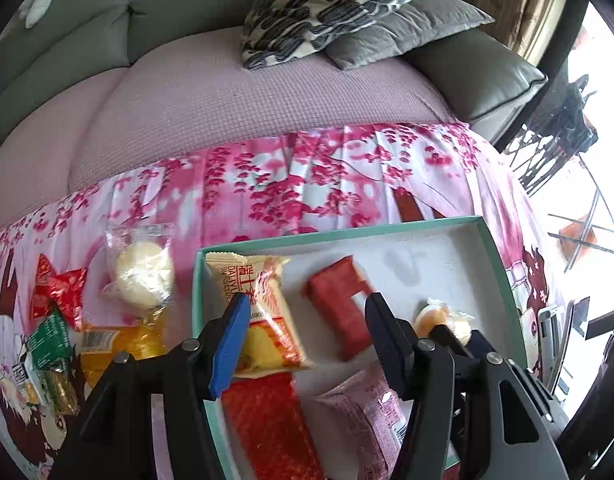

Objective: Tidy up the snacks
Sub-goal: 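Carry the red box and pudding cup over the tray and open both grippers, then move both grippers back over the snack pile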

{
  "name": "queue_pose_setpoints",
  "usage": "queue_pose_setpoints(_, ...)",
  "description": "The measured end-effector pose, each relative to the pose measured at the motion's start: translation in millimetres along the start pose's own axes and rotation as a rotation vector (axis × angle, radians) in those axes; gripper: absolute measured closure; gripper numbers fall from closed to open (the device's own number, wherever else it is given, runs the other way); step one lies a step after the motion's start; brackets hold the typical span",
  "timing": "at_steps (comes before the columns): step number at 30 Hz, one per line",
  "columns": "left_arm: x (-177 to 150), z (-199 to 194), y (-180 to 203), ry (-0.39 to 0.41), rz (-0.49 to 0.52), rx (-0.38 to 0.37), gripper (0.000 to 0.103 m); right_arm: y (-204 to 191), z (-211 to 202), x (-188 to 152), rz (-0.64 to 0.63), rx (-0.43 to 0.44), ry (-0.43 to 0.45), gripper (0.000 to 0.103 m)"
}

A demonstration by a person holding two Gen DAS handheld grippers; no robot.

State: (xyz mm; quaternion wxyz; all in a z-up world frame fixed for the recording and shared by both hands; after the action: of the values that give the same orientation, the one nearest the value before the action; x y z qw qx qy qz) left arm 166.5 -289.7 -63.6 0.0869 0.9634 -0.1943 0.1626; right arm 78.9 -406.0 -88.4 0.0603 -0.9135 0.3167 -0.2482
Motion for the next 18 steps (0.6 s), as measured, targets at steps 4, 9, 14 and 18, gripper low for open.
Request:
queue_pose_setpoints(4,-13,-4,-28,-0.011,-0.057,0.047,0.028,-2,-8,-3,-0.019,-0.023,0.002,0.039)
queue_pose_setpoints(9,-43,-13,-80,-0.023,-0.14,0.146,0.019,-14,-20,-14,-0.073,-0.04,0.013,0.022)
queue_pose_setpoints(14,-77,-21,-140,-0.021,-0.225,0.243,0.015,-36,-27,-27,-0.133,-0.036,0.032,0.0)
queue_pose_setpoints(18,-99,-34,-184,0.007,-0.289,0.309,0.011,-58,-31,-39,-0.188,-0.034,0.046,0.0)
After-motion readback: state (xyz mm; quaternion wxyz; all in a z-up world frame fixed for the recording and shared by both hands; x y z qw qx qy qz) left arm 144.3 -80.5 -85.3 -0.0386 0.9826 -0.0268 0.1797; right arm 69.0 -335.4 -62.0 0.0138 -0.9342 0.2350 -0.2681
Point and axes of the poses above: each gripper's, at about its wrist camera, not at the fingertips, and z roughly the way its jaws point, y to its right, x to its top, the point moved 10 cm from there along z, roughly the way its jaws point, and after that the axes turned 7 degrees about -y, right-handed, at the moved point
